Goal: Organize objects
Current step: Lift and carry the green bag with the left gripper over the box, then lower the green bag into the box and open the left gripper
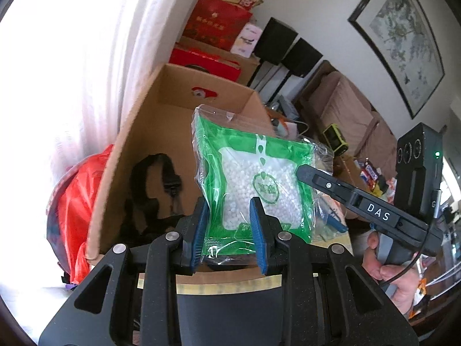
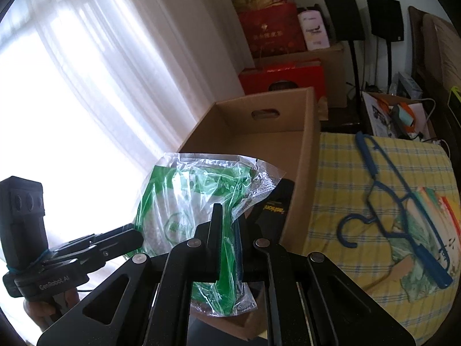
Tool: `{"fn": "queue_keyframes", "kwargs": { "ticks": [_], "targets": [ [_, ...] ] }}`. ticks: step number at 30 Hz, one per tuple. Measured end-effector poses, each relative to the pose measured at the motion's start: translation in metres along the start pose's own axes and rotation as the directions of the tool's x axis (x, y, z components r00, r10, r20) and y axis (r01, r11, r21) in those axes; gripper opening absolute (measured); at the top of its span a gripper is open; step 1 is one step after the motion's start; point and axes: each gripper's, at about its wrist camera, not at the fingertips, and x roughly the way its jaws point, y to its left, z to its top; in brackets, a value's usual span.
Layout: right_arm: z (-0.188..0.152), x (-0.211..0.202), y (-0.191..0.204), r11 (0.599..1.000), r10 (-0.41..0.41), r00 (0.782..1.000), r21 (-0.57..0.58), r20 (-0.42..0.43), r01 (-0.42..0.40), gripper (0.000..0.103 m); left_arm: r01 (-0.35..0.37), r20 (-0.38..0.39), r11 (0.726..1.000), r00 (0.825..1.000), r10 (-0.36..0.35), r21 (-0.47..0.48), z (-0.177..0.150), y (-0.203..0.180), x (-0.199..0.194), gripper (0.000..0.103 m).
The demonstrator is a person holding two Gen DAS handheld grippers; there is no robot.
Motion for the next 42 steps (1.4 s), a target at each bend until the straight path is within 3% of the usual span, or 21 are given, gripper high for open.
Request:
{"fn": "queue_keyframes", "kwargs": {
  "ticks": [17, 20, 21, 22, 28, 30, 35, 42],
  "targets": [
    [-0.012, 0.075, 0.009, 0.997, -0.058, 0.988, -0.049, -0.141, 0.052, 0.008, -0.106, -0.067, 0.993, 0.992, 0.102, -0.056, -0.002, 0.047, 0.033, 0.028],
    [-0.015, 0.08, 0.01, 0.996, -0.065, 0.986, -0.069, -0.155, 0.055, 0.009, -0.102, -0.083, 0.991, 0.992, 0.095, -0.085, -0.002, 0.054, 0.038, 0.041],
    [-0.016, 0.08, 0.011, 0.995, -0.074, 0.985, -0.082, -0.155, 0.062, 0.01, -0.085, -0.089, 0.991, 0.993, 0.076, -0.101, -0.003, 0.056, 0.039, 0.051],
    [-0.016, 0.08, 0.013, 0.994, -0.078, 0.985, -0.089, -0.156, 0.065, 0.01, -0.069, -0.087, 0.991, 0.995, 0.059, -0.116, -0.003, 0.058, 0.039, 0.056],
    [-0.016, 0.072, 0.016, 0.991, -0.098, 0.985, -0.104, -0.138, 0.084, 0.02, -0.069, -0.051, 0.993, 0.997, 0.065, -0.094, -0.001, 0.049, 0.029, 0.058],
    [-0.014, 0.066, 0.016, 0.99, -0.102, 0.988, -0.105, -0.119, 0.09, 0.032, -0.089, -0.038, 0.994, 0.996, 0.086, -0.069, 0.001, 0.043, 0.025, 0.059],
    [-0.007, 0.051, 0.017, 0.99, -0.106, 0.991, -0.106, -0.085, 0.097, 0.034, -0.112, -0.012, 0.993, 0.994, 0.112, -0.038, 0.004, 0.034, 0.018, 0.062],
    [-0.006, 0.033, 0.02, 0.983, -0.141, 0.989, -0.121, -0.043, 0.135, 0.045, -0.134, 0.011, 0.991, 0.991, 0.134, -0.012, 0.005, 0.026, 0.013, 0.072]
  ]
}}
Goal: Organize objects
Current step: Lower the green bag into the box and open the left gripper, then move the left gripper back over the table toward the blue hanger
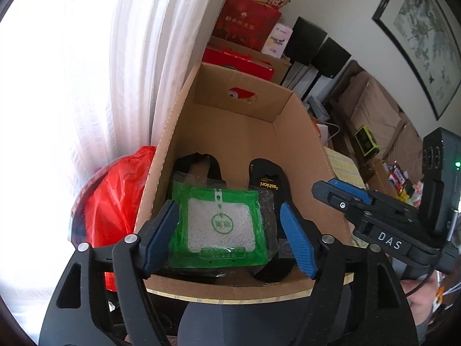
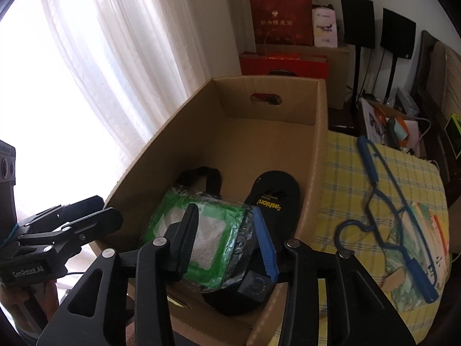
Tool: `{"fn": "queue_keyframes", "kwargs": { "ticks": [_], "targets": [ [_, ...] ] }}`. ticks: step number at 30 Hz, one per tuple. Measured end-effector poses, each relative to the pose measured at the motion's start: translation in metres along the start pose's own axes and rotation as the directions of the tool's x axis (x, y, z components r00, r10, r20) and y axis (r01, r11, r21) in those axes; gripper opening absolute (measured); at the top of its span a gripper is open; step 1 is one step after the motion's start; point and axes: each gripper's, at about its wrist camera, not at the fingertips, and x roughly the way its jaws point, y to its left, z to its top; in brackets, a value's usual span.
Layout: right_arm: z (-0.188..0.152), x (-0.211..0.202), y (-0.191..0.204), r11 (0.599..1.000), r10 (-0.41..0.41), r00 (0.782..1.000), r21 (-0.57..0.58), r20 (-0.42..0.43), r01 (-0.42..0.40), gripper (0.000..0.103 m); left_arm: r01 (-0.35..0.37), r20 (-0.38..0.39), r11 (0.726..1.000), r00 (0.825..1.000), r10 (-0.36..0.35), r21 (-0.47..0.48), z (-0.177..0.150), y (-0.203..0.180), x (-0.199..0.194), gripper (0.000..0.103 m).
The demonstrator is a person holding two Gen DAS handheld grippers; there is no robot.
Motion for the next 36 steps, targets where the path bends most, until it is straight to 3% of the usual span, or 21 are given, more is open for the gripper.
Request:
{"fn": "queue_keyframes", "kwargs": {
  "ticks": [3, 8, 11, 19, 23, 36],
  "targets": [
    [-0.003, -0.005, -0.002, 0.999, -0.051, 0.999, 0.003, 0.004, 0.051, 0.053, 0.001, 0.026, 1.0, 1.0, -0.001, -0.004, 0.0, -0.002, -0.004, 0.082],
    [-0.008, -0.015, -0.011, 0.995, -0.097, 0.995, 0.015, 0.026, 0.097, 0.061, -0.025, 0.044, 0.999, 0.999, 0.024, 0.02, 0.001, -0.009, -0.007, 0.083],
    [-0.01, -0.02, -0.019, 0.994, -0.111, 0.993, 0.027, 0.031, 0.11, 0.072, -0.02, 0.052, 1.0, 0.998, 0.019, 0.019, -0.002, -0.013, -0.008, 0.095],
    [-0.019, -0.031, -0.033, 0.991, -0.132, 0.991, 0.031, 0.028, 0.131, 0.086, -0.015, 0.054, 0.999, 0.998, 0.013, 0.047, -0.006, -0.033, -0.008, 0.103],
    [-0.024, -0.038, -0.036, 0.987, -0.161, 0.986, 0.011, 0.042, 0.161, 0.103, -0.024, 0.059, 0.997, 0.998, 0.02, 0.066, -0.01, -0.044, -0.007, 0.103],
    [-0.039, -0.053, -0.07, 0.979, -0.194, 0.98, 0.073, 0.037, 0.191, 0.103, -0.04, 0.042, 0.989, 0.999, 0.035, 0.14, -0.019, -0.077, 0.0, 0.103]
  ]
}}
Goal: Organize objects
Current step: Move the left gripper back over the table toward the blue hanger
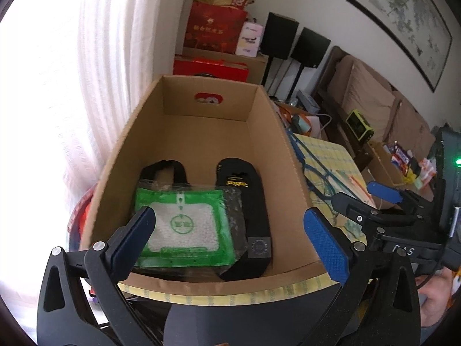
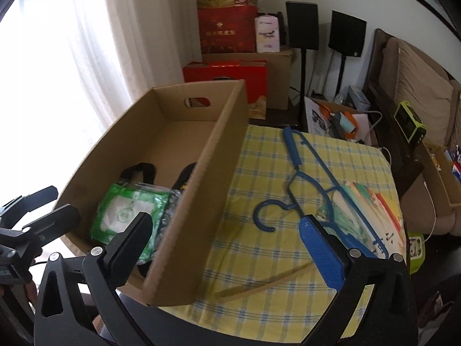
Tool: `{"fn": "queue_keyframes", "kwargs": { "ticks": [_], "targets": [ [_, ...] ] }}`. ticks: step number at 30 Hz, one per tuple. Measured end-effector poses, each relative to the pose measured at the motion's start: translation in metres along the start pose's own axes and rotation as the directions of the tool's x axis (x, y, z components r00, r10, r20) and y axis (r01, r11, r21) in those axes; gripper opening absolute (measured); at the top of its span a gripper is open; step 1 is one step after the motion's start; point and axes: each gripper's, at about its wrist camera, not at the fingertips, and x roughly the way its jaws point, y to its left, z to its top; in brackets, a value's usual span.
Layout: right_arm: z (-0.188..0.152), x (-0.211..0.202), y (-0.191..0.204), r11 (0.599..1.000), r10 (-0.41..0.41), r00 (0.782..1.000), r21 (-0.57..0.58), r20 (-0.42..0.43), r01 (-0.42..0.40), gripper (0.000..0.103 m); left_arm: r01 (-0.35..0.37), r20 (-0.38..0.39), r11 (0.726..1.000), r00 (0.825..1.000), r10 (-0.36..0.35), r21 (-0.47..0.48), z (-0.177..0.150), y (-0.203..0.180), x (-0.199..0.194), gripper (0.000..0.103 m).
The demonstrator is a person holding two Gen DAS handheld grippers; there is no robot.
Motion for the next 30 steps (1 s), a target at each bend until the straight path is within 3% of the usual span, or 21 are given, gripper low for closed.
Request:
{"fn": "queue_keyframes", "kwargs": {
  "ticks": [9, 23, 30],
  "targets": [
    [-0.013, -0.019, -0.056, 0.997, -0.066, 0.998, 0.049, 0.003, 0.065, 0.103, 0.102, -0.035, 0.994, 0.994, -0.1, 0.043, -0.007, -0.036, 0.007, 0.103],
    [-0.048, -0.054, -0.158, 0.967, -0.149, 0.989, 0.211, 0.004, 0.145, 0.103, 0.183, -0.084, 0.97, 0.982, -0.171, 0.162, -0.034, -0.105, 0.02, 0.103],
    [-0.068, -0.054, -0.194, 0.946, -0.147, 0.989, 0.289, -0.021, 0.147, 0.102, 0.219, -0.113, 0.95, 0.974, -0.198, 0.223, -0.042, -0.142, 0.027, 0.103]
  ]
}}
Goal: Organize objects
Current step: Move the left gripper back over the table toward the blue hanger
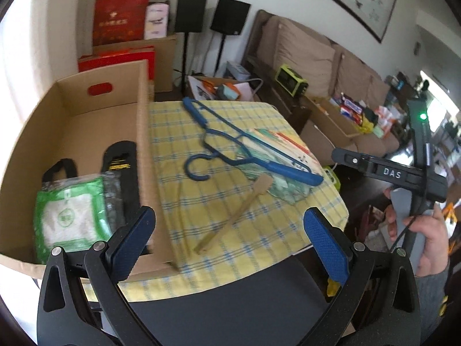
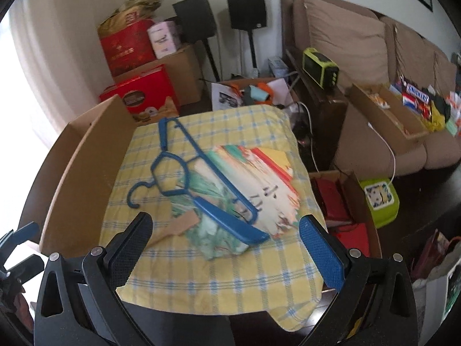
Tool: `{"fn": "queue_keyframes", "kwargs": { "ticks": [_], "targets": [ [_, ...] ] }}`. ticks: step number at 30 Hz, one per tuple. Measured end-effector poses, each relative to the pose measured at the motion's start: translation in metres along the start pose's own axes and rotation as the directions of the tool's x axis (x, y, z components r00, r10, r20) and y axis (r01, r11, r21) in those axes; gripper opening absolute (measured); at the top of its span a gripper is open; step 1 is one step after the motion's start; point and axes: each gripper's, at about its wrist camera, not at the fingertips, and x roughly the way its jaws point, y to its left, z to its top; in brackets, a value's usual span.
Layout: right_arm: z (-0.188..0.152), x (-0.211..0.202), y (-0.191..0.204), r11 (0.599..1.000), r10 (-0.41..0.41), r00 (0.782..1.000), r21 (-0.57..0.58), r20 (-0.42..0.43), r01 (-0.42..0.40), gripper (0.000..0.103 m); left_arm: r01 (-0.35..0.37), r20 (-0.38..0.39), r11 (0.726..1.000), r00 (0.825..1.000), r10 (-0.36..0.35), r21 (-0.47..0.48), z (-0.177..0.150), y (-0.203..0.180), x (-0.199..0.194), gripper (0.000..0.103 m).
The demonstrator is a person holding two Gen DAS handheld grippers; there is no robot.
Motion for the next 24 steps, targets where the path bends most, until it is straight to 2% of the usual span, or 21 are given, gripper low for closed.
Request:
{"fn": "queue_keyframes", "kwargs": {
  "ticks": [11, 16, 19, 22, 24],
  "targets": [
    [-0.012, 0.012, -0.019, 1.0, -0.002, 1.0, 0.021, -0.02, 0.003, 0.102, 0.037, -0.044, 0.998, 0.998, -0.034, 0.054, 0.0, -0.036, 0.035, 0.103],
    [-0.016, 0.021, -0.022, 1.0, 0.009, 0.999, 0.021, -0.031, -0.008, 0.1, 0.033, -0.063, 0.994, 0.998, -0.026, 0.1, -0.006, -0.052, 0.053, 0.103],
    [-0.017, 0.025, -0.026, 0.999, 0.018, 0.999, 0.032, -0.035, -0.017, 0.097, 0.045, -0.09, 0.995, 0.995, -0.037, 0.088, -0.006, -0.056, 0.063, 0.103],
    [-0.017, 0.031, -0.032, 0.998, 0.04, 0.998, 0.06, -0.046, -0.037, 0.089, 0.05, -0.091, 0.994, 0.995, -0.041, 0.1, -0.003, -0.061, 0.069, 0.103],
    [-0.017, 0.036, -0.037, 0.995, 0.059, 0.997, 0.085, -0.056, -0.054, 0.076, 0.051, -0.091, 0.994, 0.995, -0.042, 0.097, 0.0, -0.062, 0.075, 0.103]
  ]
}}
